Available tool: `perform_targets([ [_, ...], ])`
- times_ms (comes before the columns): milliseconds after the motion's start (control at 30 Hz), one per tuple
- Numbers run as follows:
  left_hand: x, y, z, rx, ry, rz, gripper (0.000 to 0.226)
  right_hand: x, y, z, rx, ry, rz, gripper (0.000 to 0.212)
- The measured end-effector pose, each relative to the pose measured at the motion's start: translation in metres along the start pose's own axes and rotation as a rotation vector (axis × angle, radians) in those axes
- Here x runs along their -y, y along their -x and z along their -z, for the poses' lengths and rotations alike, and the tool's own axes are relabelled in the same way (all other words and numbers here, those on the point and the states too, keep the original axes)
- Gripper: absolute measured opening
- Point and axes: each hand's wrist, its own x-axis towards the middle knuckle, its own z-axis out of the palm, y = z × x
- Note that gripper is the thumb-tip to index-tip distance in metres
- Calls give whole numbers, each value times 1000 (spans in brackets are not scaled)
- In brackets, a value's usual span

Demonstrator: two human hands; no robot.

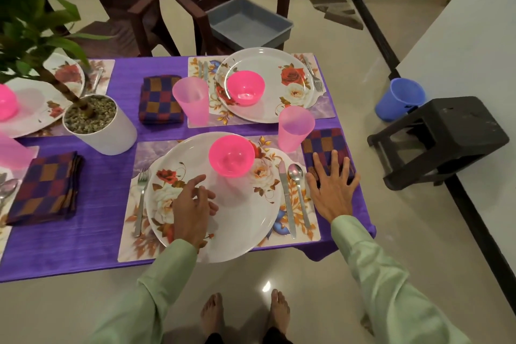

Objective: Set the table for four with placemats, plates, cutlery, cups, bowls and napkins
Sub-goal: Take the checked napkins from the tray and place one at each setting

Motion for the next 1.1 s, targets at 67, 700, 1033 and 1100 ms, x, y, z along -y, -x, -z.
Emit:
perform_targets([
  [67, 0, 2, 3, -3, 7, 3, 31, -1, 2, 2, 14, -8, 10, 67],
  [700, 15, -6, 187, -86, 165, -23, 22, 298, 146, 76, -180, -792, 472, 24],
  [1033, 24, -43, 308, -284, 91, 3, 19, 438, 131, 86, -16, -889, 643, 14],
  [1100, 27, -54, 326, -325, 68, 9, 19, 461, 124, 87, 6, -912, 657, 16],
])
